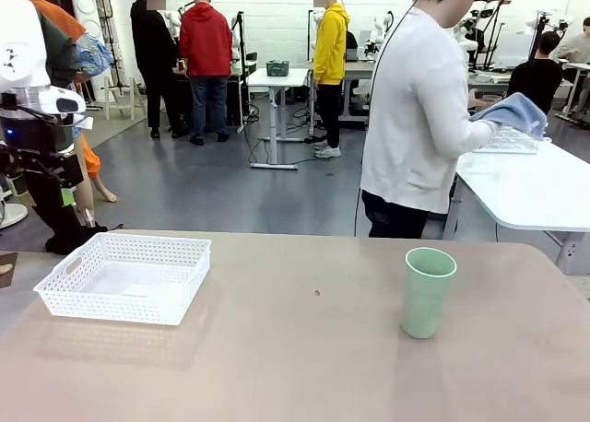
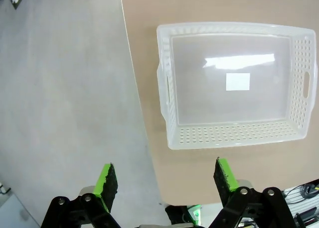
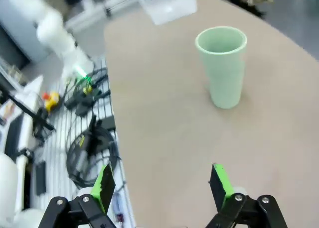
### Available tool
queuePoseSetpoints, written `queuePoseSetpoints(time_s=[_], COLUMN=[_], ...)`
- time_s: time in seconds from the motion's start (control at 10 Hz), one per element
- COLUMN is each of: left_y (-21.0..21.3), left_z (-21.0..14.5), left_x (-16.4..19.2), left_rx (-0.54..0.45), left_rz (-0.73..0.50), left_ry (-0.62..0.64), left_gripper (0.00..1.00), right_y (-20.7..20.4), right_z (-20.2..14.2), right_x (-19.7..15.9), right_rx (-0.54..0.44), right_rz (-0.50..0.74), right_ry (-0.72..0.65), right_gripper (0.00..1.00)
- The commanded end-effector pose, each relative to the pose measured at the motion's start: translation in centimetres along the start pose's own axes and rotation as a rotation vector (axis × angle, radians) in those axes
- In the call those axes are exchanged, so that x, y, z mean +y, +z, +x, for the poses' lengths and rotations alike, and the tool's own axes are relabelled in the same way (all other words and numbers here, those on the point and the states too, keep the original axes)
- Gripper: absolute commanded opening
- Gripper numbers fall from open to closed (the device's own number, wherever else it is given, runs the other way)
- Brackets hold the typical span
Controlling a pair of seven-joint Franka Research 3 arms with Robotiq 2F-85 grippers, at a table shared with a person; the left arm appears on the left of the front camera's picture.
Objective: Clean and organize the cups into the basket.
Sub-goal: Pick up the Organizing basket and move it to the center of the table, then pick up the Reusable plastic cup from the right side of the table and place it inside the Organizing basket.
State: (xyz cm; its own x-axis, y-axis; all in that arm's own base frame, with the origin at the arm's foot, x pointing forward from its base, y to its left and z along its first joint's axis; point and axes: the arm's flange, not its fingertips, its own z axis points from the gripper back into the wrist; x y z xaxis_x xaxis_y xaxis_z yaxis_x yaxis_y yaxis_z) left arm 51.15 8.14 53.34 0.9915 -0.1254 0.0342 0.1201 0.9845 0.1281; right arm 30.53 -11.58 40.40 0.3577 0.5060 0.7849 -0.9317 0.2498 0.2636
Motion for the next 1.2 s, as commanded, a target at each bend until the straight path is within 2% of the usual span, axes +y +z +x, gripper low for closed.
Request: queuePoseSetpoints(time_s=[0.0, 0.3, 0.5, 0.6, 0.8, 1.0, 1.1], left_y=[-0.6, -1.6, -2.1, -1.6, -1.6, -1.6, -1.6], left_z=[-0.8, -0.6, -0.6, -0.4, -0.4, -0.4, -0.4], left_x=[1.1, 0.6, 0.4, 0.4, 0.4, 0.4, 0.4], left_rx=[-0.050, -0.062, -0.039, -0.036, -0.036, -0.036, -0.036], left_rz=[-0.062, -0.094, -0.098, -0.081, -0.081, -0.081, -0.081], left_ry=[-0.028, -0.068, -0.102, -0.050, -0.050, -0.050, -0.050], left_gripper=[1.00, 1.00, 1.00, 1.00, 1.00, 1.00, 1.00], right_y=[-6.2, -11.4, -14.2, -15.1, -16.2, -15.6, -15.2], right_z=[-2.8, -3.6, -3.9, -3.8, -2.8, -1.4, -0.9], right_x=[0.0, -2.6, -3.9, -4.2, -5.0, -5.9, -6.1], right_rx=[0.008, 0.043, 0.063, 0.065, 0.048, -0.018, -0.042], right_rz=[0.051, 0.113, 0.140, 0.136, 0.041, -0.084, -0.092], right_ry=[0.085, 0.172, 0.175, 0.174, 0.213, 0.217, 0.214], right_gripper=[1.00, 1.00, 1.00, 1.00, 1.00, 1.00, 1.00])
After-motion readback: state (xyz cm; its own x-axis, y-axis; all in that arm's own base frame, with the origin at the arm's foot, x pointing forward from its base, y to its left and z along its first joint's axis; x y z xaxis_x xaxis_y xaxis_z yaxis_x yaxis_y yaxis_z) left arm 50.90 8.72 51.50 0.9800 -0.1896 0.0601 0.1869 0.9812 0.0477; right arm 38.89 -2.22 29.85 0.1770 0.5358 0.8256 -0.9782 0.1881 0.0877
